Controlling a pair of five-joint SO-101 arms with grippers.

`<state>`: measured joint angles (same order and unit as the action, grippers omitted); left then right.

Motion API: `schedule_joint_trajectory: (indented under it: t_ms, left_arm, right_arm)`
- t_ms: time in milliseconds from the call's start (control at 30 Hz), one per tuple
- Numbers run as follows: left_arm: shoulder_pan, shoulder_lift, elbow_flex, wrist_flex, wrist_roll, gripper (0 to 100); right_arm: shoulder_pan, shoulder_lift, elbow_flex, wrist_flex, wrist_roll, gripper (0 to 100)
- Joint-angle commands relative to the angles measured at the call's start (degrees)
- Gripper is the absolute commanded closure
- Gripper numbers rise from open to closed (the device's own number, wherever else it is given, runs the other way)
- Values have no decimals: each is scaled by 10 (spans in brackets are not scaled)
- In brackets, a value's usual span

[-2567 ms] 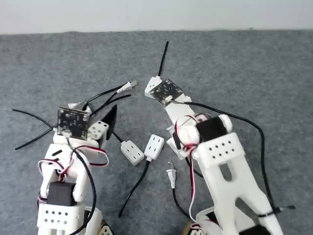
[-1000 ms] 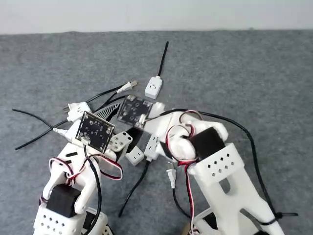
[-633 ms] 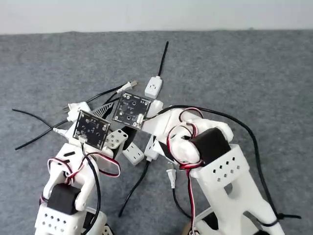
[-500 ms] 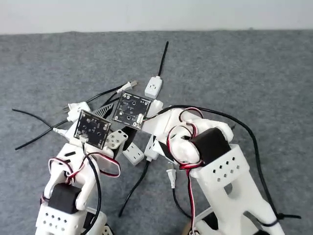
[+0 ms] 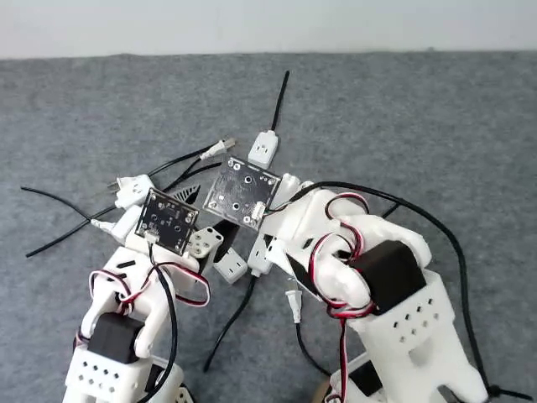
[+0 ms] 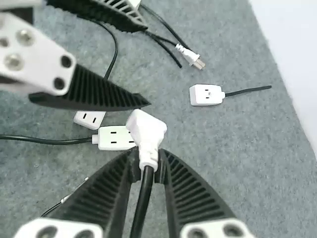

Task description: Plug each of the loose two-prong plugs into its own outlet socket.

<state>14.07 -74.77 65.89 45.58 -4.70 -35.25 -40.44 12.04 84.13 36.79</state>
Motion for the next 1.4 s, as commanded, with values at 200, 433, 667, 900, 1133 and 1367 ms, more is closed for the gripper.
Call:
schedule_joint_trajectory:
  t_ms: [200, 433, 667, 900, 1133, 1367]
  left_arm:
    - [-11, -4, -5, -17, -7, 746]
    - [-132, -4, -8, -63, 40, 746]
    - [-269, -4, -17, -106, 84, 746]
    - [-320, -4, -14, -85, 85, 746]
    - [-347, -4, 12, -81, 84, 746]
    - [-347, -4, 20, -82, 83, 746]
  right_arm:
    - [-5, -15, -25, 5, -11, 990]
    - [-7, -9, 4, 1, -10, 991]
    - [-10, 97, -1, 6, -16, 991]
    - [-22, 204, -111, 96, -17, 991]
    - [-32, 306, -183, 109, -28, 991]
    - [-34, 386, -226, 109, -43, 991]
